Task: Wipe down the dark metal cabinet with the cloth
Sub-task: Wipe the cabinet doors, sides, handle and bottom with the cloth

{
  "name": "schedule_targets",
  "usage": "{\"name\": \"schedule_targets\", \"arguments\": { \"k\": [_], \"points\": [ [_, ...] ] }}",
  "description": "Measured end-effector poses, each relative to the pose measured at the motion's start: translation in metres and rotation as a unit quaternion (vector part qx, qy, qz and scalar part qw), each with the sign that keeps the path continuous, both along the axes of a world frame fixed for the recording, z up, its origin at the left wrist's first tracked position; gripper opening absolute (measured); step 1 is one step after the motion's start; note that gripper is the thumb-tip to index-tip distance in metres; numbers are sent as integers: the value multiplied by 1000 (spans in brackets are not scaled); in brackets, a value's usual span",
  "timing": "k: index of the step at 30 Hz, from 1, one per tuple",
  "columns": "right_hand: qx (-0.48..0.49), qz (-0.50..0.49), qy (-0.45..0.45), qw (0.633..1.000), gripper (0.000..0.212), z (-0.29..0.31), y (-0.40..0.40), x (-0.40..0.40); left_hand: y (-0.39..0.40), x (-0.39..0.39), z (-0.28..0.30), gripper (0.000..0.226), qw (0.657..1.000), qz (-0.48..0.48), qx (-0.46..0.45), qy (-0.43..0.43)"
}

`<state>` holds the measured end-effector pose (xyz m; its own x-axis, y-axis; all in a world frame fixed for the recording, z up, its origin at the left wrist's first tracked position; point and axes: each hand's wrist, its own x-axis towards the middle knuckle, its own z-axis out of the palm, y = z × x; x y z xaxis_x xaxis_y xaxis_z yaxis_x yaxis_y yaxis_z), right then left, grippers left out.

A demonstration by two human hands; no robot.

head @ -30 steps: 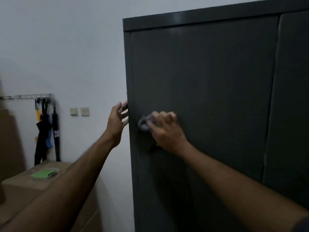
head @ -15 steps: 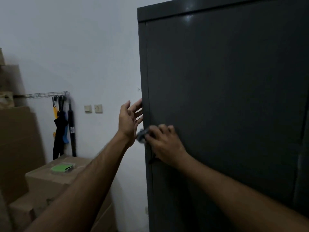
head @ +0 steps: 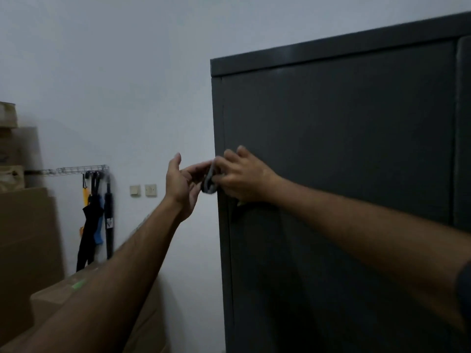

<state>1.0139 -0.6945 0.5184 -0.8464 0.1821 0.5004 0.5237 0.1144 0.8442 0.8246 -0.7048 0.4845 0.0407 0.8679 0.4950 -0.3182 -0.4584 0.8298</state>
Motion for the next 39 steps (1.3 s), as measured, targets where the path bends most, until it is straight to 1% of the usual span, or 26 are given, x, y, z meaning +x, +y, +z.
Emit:
{"name": "schedule_targets", "arguments": {
  "k": [2,5,7,8,9,11,12,13,14,16,17,18,19,21,23,24,25,27,28,29,32,33,34,37,38,39],
  "points": [
    [22,-12,41,999,31,51,-2,2,2,3,34,76,999,18,52,-1],
    [48,-23,227,972,33,112,-6,0,3,22,68,72,995,52,79,10],
    [45,-25,346,937,31,124,-8,-8,8,34,66,73,996,54,64,28],
    [40,-21,357,933,31,116,-7,-11,11,38,58,74,996,51,60,39],
    [36,-13,324,945,32,103,-5,-12,13,41,51,75,996,48,58,46],
    [-7,-6,159,987,36,71,-7,-1,18,40,40,76,997,45,58,34],
    [-16,-13,78,997,36,72,-8,10,20,38,40,77,997,45,58,25],
    [-5,-20,35,999,36,86,-8,18,21,36,41,79,997,46,57,20],
    [8,-36,47,998,35,108,-9,21,22,34,42,81,997,44,54,20],
    [67,-36,202,976,35,156,-7,19,24,33,43,84,998,42,52,21],
    [71,-39,278,957,34,164,-7,12,24,34,43,85,997,44,52,22],
    [76,-40,313,946,32,160,-4,1,24,35,42,85,997,46,52,22],
    [82,-40,304,948,31,149,1,-10,24,36,42,86,998,47,48,21],
    [65,-25,188,980,29,115,11,-22,23,38,42,88,998,51,41,16],
    [77,-23,103,991,27,119,11,-18,24,38,43,87,998,51,39,20],
    [93,-25,128,987,28,136,10,-18,25,37,42,86,998,49,40,21],
    [114,-21,191,975,29,156,8,-19,24,36,42,85,998,47,42,21],
    [102,-28,336,936,28,174,2,-27,24,35,42,85,998,47,39,23],
    [91,-27,360,928,27,170,4,-33,23,34,43,87,998,47,36,26],
    [88,-17,345,934,26,164,8,-38,22,34,43,89,998,45,33,28],
    [71,-33,165,983,26,142,12,-30,22,34,43,87,998,46,31,34],
    [69,-37,144,987,27,146,9,-22,21,34,43,85,998,45,32,37],
    [73,-37,171,982,28,152,6,-16,20,34,43,84,998,44,35,38],
    [78,-34,339,937,28,147,-1,-12,17,36,41,83,997,48,44,34],
    [78,-30,337,938,29,135,0,-11,14,38,39,80,997,49,50,34],
    [80,-30,299,950,31,120,2,-6,11,42,37,74,996,57,62,37]
  ]
}}
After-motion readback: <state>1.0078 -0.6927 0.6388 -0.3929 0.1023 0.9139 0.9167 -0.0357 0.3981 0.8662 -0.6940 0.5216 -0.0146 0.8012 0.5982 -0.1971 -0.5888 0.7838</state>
